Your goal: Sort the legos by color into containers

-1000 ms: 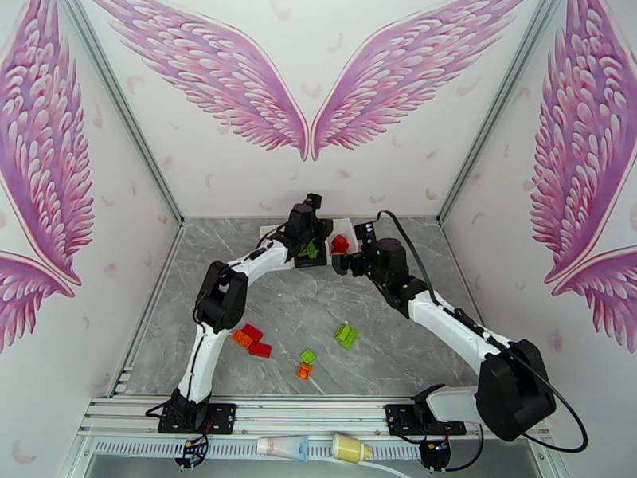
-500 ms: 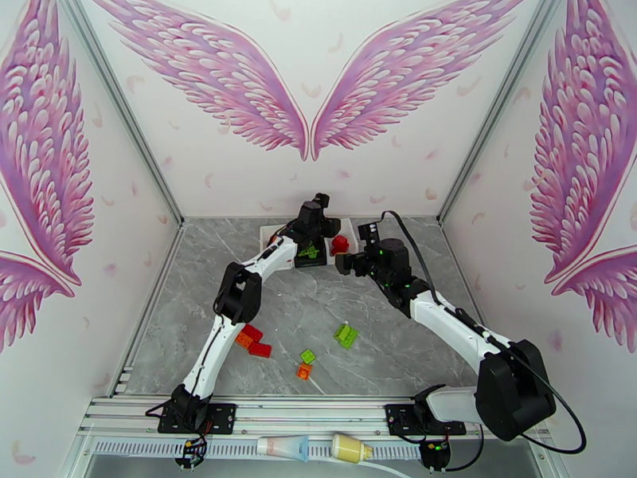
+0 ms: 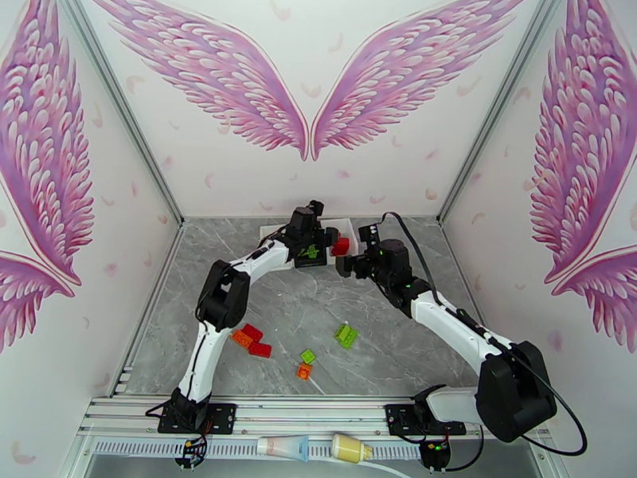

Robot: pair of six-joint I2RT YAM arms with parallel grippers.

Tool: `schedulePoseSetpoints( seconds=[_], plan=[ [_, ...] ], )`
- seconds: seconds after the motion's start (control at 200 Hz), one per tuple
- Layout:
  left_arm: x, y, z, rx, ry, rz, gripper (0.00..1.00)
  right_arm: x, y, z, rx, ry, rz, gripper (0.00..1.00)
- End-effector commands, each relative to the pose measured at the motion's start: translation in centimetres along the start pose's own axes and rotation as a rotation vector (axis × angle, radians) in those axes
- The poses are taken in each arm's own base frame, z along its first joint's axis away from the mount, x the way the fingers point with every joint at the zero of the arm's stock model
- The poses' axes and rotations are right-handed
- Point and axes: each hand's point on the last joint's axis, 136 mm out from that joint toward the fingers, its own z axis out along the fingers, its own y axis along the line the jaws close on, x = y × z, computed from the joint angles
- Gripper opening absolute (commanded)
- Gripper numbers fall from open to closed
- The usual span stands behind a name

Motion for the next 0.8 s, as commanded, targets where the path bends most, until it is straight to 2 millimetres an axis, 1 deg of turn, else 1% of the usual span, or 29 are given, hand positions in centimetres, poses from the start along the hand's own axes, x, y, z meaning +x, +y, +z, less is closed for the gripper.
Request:
schedulePoseSetpoints(
  seconds=[0.0,0.045,0.09,0.11,0.125,0.25,0.295,0.33,0.34,0.365,0.5,0.65,0.73,0.795],
  plan=[
    [-4.5,-1.6,-5.2,0.015,-0.142,0.043,0.86,0.4,0.3,-0.4,-0.006,0.060,0.005,0.99],
    [-3.9,-1.3,-6.2,0.004,-0.138,0.048,0.88,0.8,0.4,-0.4,-0.001,0.085,-0.004,0.99],
    [-3.7,-1.3,-7.4,-0.001,-0.143,0.055,0.89,1.6,0.6,-0.5,0.004,0.129,-0.024,0.99],
    [-3.1,-1.0,-7.6,-0.009,-0.134,0.056,0.90,2.1,0.7,-0.5,0.010,0.155,-0.035,0.99],
    [-3.1,-1.0,-8.1,-0.010,-0.138,0.058,0.91,2.3,0.7,-0.5,0.016,0.169,-0.046,0.99],
    [-1.3,-0.2,-10.6,-0.038,-0.123,0.061,0.97,5.8,1.6,-1.1,0.034,0.340,-0.120,0.99],
    [-0.6,0.2,-11.2,-0.050,-0.109,0.054,0.97,7.0,2.1,-1.5,0.040,0.401,-0.157,0.99],
    [-0.8,0.5,-11.8,-0.059,-0.113,0.048,0.98,7.9,2.4,-1.8,0.048,0.446,-0.192,0.99],
    [0.3,1.0,-11.8,-0.068,-0.091,0.043,0.98,8.1,2.5,-1.9,0.052,0.458,-0.204,0.99],
    [0.9,1.5,-12.0,-0.077,-0.079,0.033,0.98,8.5,2.7,-2.2,0.061,0.486,-0.235,0.99],
    [2.1,3.7,-13.2,-0.115,-0.063,-0.015,0.99,10.9,3.5,-3.9,0.094,0.663,-0.394,1.00],
    [2.3,5.5,-14.1,-0.141,-0.074,-0.047,0.99,13.6,4.2,-5.0,0.069,0.843,-0.568,1.00],
    [2.2,6.0,-14.5,-0.150,-0.083,-0.052,0.99,14.8,4.3,-5.0,0.053,0.910,-0.641,0.99],
    [2.1,6.3,-14.7,-0.156,-0.084,-0.055,0.99,15.6,4.6,-4.7,0.035,0.954,-0.657,0.99]
  ],
)
